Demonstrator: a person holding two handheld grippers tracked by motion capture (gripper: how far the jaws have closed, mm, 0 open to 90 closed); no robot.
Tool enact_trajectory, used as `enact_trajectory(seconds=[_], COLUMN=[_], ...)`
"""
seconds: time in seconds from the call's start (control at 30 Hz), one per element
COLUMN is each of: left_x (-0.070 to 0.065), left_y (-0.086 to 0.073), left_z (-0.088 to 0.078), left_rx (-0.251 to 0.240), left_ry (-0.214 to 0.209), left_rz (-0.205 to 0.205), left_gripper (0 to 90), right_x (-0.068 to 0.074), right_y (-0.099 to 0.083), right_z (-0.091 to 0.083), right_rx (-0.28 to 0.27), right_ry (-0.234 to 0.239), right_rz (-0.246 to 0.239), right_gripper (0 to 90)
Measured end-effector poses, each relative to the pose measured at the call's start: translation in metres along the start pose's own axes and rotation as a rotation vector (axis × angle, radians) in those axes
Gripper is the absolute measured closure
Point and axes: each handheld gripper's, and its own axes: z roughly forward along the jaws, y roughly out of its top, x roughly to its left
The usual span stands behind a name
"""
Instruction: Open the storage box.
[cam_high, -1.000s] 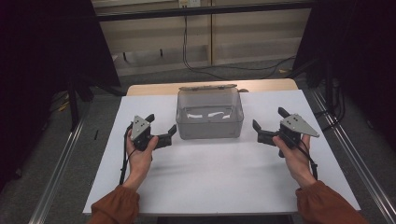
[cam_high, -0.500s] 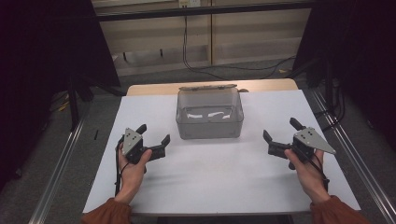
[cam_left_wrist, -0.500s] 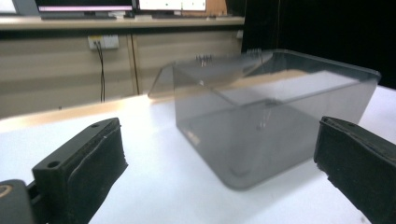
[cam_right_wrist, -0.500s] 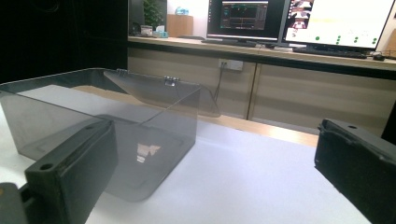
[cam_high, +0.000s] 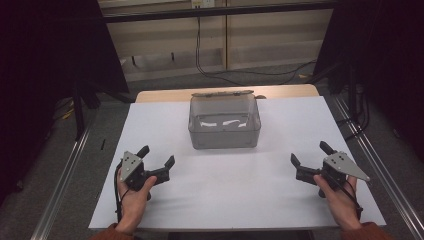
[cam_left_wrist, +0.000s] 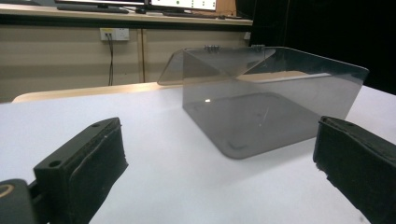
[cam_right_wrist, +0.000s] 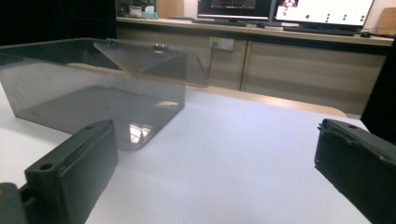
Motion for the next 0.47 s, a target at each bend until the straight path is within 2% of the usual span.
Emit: enact_trajectory(seconds=[0.1,0.2,0.27,0.37,0.4,0.47], left_x=[0.000,0.002,0.002,0.002,0.001,0.002], left_y=[-0.004,-0.008,-0.009,-0.008,-0.008,-0.008], left_z=[-0.006,-0.007,-0.007,-0.008,-0.008,-0.007], left_rx=[-0.004,0.000,0.010,0.006,0.002,0.021], left_ry=[0.001,0.027,0.025,0.025,0.027,0.033], left_rz=[0.001,0.036,0.029,0.046,0.037,0.046], left_gripper=[2.0,2.0,2.2,2.1,2.1,2.1], right_x=[-0.002,-0.004,-0.005,-0.006,-0.006,-0.006], right_y=[-0.008,-0.011,-0.012,-0.011,-0.011,-0.011], right_z=[-0.009,-0.014,-0.014,-0.013,-0.012,-0.011], right_rx=[0.008,0.010,0.007,-0.008,-0.006,-0.004], right_ry=[-0.018,-0.022,-0.029,-0.025,-0.026,-0.020], right_rz=[0.009,0.026,0.031,0.032,0.029,0.035], right_gripper=[0.0,0.0,0.0,0.0,0.0,0.0])
